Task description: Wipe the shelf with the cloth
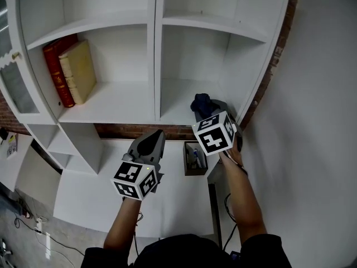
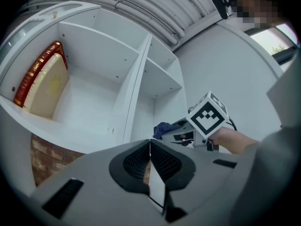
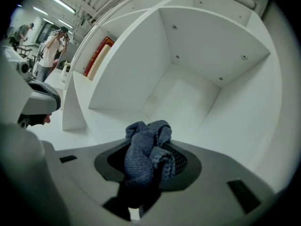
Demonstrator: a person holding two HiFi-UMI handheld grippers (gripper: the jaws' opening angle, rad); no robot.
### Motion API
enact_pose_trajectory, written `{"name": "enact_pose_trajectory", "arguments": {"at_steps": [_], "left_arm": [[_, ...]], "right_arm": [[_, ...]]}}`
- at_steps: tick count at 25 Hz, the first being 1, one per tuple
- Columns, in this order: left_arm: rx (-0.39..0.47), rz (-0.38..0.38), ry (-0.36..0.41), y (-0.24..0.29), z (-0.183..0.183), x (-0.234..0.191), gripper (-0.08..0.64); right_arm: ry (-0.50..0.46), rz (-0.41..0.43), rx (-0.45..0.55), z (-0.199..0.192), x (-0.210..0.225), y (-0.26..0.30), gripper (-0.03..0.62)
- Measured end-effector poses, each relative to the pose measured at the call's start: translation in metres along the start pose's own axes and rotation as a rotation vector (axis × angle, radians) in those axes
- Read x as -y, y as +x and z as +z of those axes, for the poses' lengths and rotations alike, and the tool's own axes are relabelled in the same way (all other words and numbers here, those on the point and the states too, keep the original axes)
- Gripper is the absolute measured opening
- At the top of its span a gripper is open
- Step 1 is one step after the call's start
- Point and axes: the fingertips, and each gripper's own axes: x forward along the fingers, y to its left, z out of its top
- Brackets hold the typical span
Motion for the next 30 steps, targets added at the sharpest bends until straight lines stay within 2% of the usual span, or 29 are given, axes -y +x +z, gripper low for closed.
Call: {"name": "enact_pose_trajectory", "arguments": {"at_steps": [5, 10, 16, 21, 23, 27, 30], "left_arm": [[-0.022, -0.032, -0.017, -0.011, -0.010, 0.008, 0.017], [-0.037, -0.054, -0.032, -0.021, -0.021, 0.019, 0.017], [-0.038, -0.085, -0.017, -0.023, -0.019, 0.042, 0.017], [-0.038, -0.091, -0.008, -0.024, -0.019, 0.062, 0.017], [-0.044, -0.089, 0.001, -0.023, -0.021, 0.073, 0.017], [-0.067, -0.078, 0.067, -0.021, -0.028, 0.100, 0.017], [-0.082, -0.080, 0.051, -0.021, -0.033, 0.117, 0.017]], "right_arm": [[0.028, -0.038, 0.014, -0.014, -0.009, -0.023, 0.169], [0.076, -0.041, 0.024, -0.029, -0.015, -0.043, 0.169], [0.119, 0.021, 0.019, -0.047, -0.030, -0.062, 0.169], [0.230, 0.081, 0.075, -0.063, -0.032, -0.076, 0.169], [0.238, 0.087, 0.075, -0.071, -0.032, -0.082, 0.169], [0.245, 0.095, 0.075, -0.087, -0.028, -0.098, 0.169], [0.253, 0.106, 0.084, -0.097, -0.028, -0.114, 0.169]]}}
